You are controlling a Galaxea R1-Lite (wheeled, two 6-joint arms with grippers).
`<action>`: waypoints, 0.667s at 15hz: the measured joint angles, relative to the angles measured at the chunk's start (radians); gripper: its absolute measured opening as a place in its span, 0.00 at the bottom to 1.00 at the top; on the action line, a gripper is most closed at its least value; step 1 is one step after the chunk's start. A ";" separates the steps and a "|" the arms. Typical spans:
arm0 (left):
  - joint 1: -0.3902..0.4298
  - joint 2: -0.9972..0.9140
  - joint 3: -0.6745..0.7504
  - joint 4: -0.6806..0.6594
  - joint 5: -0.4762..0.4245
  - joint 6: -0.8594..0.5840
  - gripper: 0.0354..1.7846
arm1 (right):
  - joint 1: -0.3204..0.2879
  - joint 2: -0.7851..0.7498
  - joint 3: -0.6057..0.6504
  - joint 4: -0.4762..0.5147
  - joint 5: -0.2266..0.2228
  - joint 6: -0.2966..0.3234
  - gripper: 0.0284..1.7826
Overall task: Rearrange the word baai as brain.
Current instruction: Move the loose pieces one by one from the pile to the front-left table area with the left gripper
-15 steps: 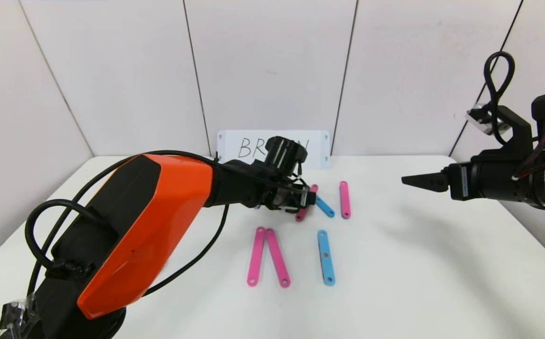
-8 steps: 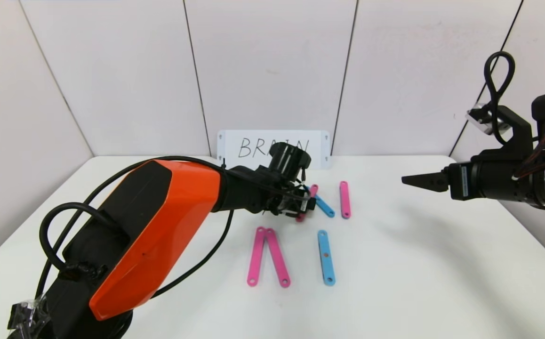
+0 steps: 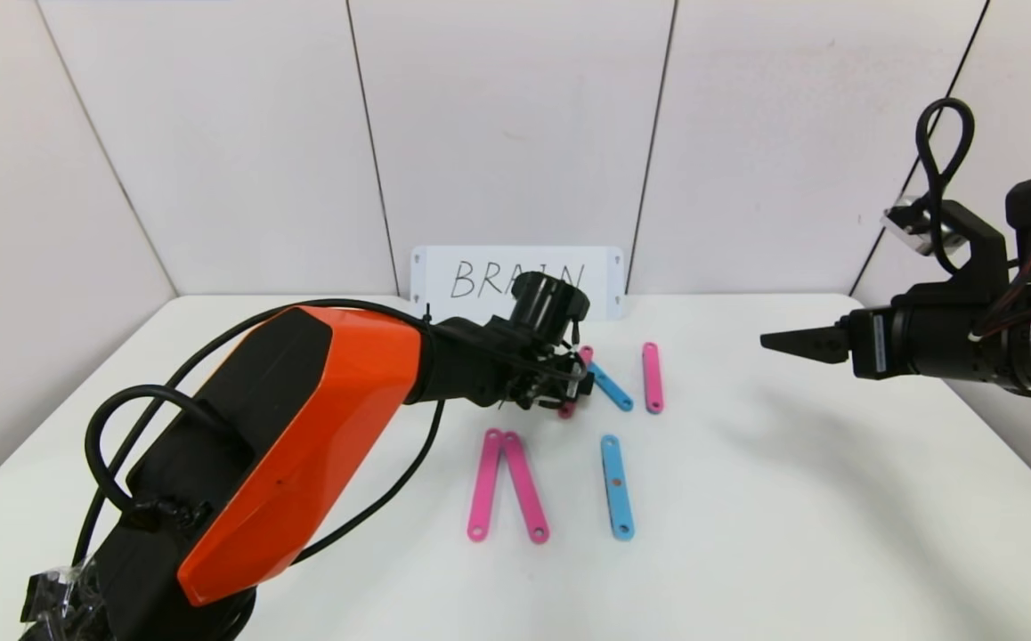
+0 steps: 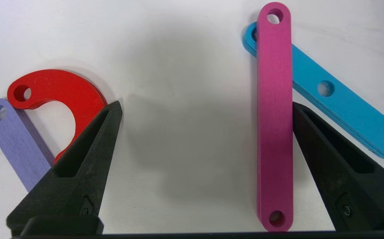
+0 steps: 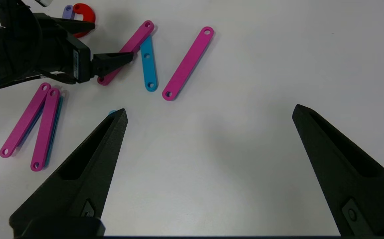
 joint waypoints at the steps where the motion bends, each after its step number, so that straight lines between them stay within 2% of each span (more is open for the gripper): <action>1: 0.001 0.001 0.000 0.000 0.015 0.005 0.97 | 0.000 0.000 0.000 0.000 0.000 0.000 0.98; 10: 0.011 0.006 0.000 0.000 0.047 0.019 0.97 | 0.000 0.000 0.000 0.001 0.000 0.000 0.98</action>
